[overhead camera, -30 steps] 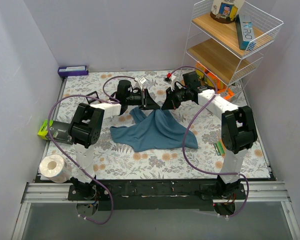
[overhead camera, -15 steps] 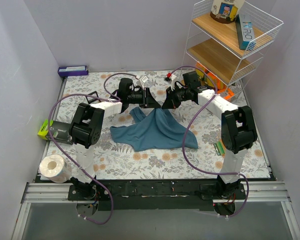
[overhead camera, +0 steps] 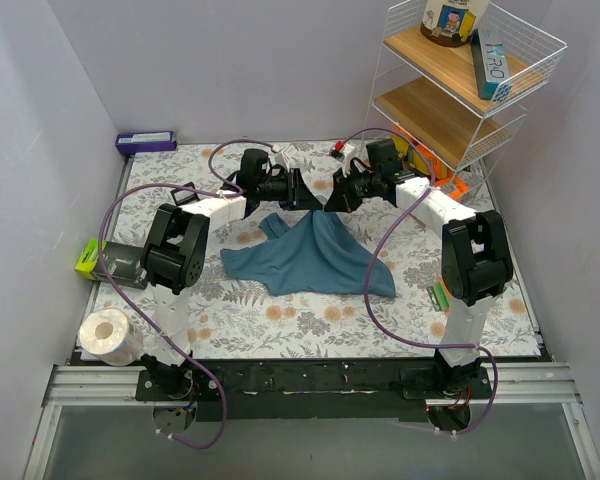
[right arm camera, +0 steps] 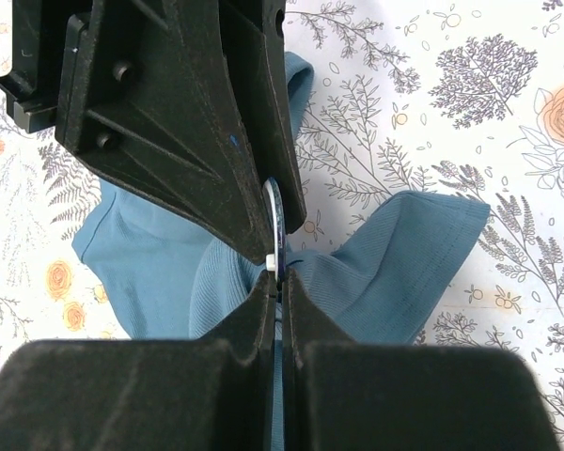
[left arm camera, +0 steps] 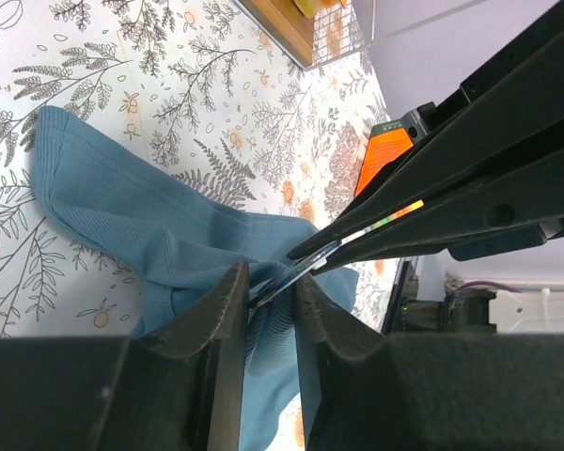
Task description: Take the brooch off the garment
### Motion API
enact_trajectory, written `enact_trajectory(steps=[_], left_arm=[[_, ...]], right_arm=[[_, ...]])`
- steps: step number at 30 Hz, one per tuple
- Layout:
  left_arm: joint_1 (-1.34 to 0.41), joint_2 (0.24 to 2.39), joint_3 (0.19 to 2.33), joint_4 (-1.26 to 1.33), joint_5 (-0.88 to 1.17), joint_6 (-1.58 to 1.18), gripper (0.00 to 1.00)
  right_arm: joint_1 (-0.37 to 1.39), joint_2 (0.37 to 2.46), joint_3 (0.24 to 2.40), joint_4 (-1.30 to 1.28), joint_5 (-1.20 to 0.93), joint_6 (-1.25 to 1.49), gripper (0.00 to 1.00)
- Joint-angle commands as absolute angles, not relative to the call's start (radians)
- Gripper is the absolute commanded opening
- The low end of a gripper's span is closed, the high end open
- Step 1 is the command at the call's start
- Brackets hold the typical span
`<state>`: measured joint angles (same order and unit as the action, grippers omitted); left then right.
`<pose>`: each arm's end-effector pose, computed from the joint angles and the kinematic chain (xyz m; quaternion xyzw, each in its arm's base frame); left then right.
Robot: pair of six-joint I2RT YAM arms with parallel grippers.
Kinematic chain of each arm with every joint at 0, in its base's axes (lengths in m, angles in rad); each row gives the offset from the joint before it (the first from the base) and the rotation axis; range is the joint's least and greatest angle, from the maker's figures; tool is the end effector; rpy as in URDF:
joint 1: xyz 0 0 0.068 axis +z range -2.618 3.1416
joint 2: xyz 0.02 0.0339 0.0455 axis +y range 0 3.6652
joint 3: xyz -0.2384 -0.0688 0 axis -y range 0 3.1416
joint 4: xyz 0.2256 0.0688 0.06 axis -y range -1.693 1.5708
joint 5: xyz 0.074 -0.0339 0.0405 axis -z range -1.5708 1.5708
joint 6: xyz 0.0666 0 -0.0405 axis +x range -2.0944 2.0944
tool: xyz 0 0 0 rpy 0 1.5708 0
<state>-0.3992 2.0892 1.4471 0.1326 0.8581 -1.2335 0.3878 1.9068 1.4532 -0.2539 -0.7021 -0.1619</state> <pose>0.4018 -0.2242 0.1762 -0.1253 0.8023 -0.5811 0.0538 0.3749 0.1996 0.2125 -0.3699 0.7818 0.3546 0.3551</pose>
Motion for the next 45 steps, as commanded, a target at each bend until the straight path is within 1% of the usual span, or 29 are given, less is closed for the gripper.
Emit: enact_trajectory(steps=[1, 3, 6, 8, 12, 14, 15, 17, 18, 20, 21, 22, 24, 25, 29, 31, 34, 36, 37, 38, 39, 44, 45], left_arm=[[-0.437, 2.065, 1.480, 0.345, 0.654, -1.426, 0.21], [-0.425, 2.071, 1.471, 0.348, 0.627, -1.478, 0.22], [-0.397, 2.079, 1.441, 0.396, 0.641, -1.583, 0.24], [-0.382, 2.083, 1.390, 0.472, 0.666, -1.688, 0.26], [-0.382, 2.083, 1.319, 0.664, 0.706, -1.801, 0.30], [-0.379, 2.079, 1.312, 0.663, 0.701, -1.804, 0.31], [-0.376, 2.079, 1.292, 0.685, 0.698, -1.828, 0.34], [-0.359, 2.074, 1.257, 0.767, 0.710, -1.888, 0.36], [-0.353, 2.072, 1.238, 0.831, 0.709, -1.931, 0.41], [-0.342, 2.065, 1.197, 0.883, 0.725, -1.939, 0.46], [-0.339, 2.060, 1.189, 0.922, 0.733, -1.931, 0.47], [-0.339, 2.054, 1.168, 0.939, 0.738, -1.915, 0.52], [-0.337, 2.039, 1.148, 0.983, 0.761, -1.896, 0.56], [-0.337, 2.033, 1.126, 0.994, 0.773, -1.869, 0.61], [-0.328, 1.993, 1.085, 1.037, 0.880, -1.752, 0.67], [-0.318, 1.961, 1.077, 1.031, 0.968, -1.701, 0.68], [-0.293, 1.921, 1.072, 0.948, 1.083, -1.597, 0.67], [-0.279, 1.916, 1.087, 0.919, 1.155, -1.543, 0.63], [-0.279, 1.928, 1.103, 0.905, 1.239, -1.536, 0.62], [-0.279, 1.933, 1.117, 0.884, 1.268, -1.526, 0.60], [-0.279, 1.934, 1.140, 0.840, 1.287, -1.488, 0.57], [-0.282, 1.943, 1.196, 0.685, 1.262, -1.317, 0.53], [-0.287, 1.945, 1.212, 0.592, 1.261, -1.237, 0.52]], right_arm=[[0.511, 1.916, 1.477, -0.347, -1.034, -0.117, 0.01], [0.512, 1.913, 1.477, -0.350, -1.034, -0.121, 0.01], [0.512, 1.910, 1.473, -0.350, -1.034, -0.123, 0.01], [0.514, 1.907, 1.470, -0.351, -1.031, -0.124, 0.01], [0.514, 1.904, 1.470, -0.350, -1.026, -0.124, 0.01], [0.515, 1.904, 1.468, -0.350, -1.026, -0.126, 0.01], [0.517, 1.904, 1.468, -0.350, -1.028, -0.124, 0.01], [0.515, 1.904, 1.467, -0.350, -1.026, -0.126, 0.01], [0.515, 1.901, 1.465, -0.350, -1.025, -0.124, 0.01], [0.515, 1.898, 1.459, -0.345, -1.020, -0.124, 0.01], [0.515, 1.894, 1.457, -0.344, -1.017, -0.121, 0.01], [0.514, 1.894, 1.451, -0.338, -1.012, -0.118, 0.01], [0.509, 1.888, 1.445, -0.316, -1.003, -0.107, 0.01], [0.502, 1.888, 1.436, -0.307, -0.999, -0.091, 0.01], [0.489, 1.879, 1.430, -0.293, -0.991, -0.081, 0.01], [0.485, 1.876, 1.430, -0.298, -0.991, -0.086, 0.01], [0.477, 1.870, 1.436, -0.328, -0.989, -0.103, 0.01], [0.471, 1.873, 1.454, -0.365, -0.994, -0.141, 0.01], [0.463, 1.876, 1.462, -0.397, -1.006, -0.155, 0.01], [0.462, 1.881, 1.466, -0.411, -1.011, -0.178, 0.01], [0.459, 1.881, 1.473, -0.417, -1.014, -0.182, 0.01], [0.457, 1.875, 1.482, -0.431, -1.026, -0.193, 0.01], [0.456, 1.873, 1.485, -0.434, -1.025, -0.199, 0.01]])
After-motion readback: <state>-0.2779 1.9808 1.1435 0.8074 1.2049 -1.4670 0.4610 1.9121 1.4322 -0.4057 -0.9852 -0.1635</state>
